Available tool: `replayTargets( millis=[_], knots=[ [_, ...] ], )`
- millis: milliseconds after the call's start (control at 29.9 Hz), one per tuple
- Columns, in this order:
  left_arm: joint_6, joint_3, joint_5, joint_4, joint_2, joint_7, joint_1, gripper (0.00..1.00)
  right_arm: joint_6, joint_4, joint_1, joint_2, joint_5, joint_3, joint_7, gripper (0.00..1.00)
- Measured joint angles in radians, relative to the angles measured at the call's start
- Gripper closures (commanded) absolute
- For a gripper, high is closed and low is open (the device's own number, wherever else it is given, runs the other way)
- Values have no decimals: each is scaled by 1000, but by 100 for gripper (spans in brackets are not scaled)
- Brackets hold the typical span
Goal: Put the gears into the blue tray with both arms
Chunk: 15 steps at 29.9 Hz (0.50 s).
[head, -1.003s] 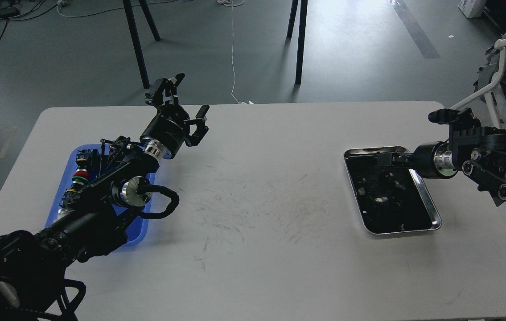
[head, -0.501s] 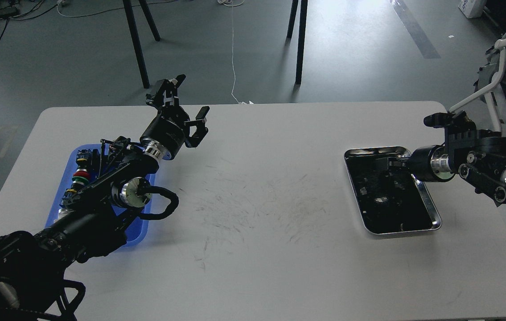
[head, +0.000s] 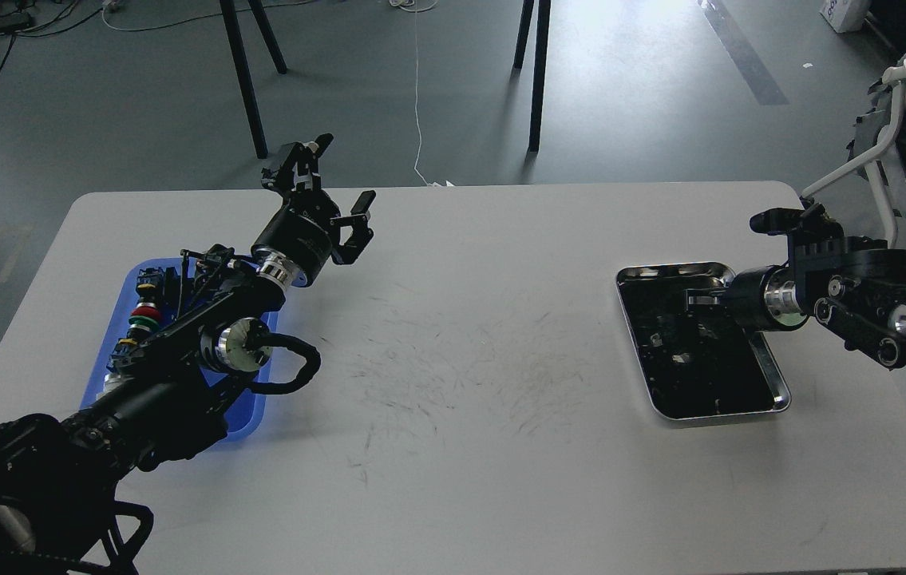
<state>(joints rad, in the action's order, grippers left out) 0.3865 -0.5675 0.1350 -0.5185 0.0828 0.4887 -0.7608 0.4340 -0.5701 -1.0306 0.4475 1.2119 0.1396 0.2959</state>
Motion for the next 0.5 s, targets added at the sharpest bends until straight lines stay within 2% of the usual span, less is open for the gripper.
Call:
replayTargets(
  millis=[501],
  knots=[
    [0, 0, 0, 1, 0, 0, 0, 2, 13, -10, -12, -4, 0, 2, 0, 83]
  ],
)
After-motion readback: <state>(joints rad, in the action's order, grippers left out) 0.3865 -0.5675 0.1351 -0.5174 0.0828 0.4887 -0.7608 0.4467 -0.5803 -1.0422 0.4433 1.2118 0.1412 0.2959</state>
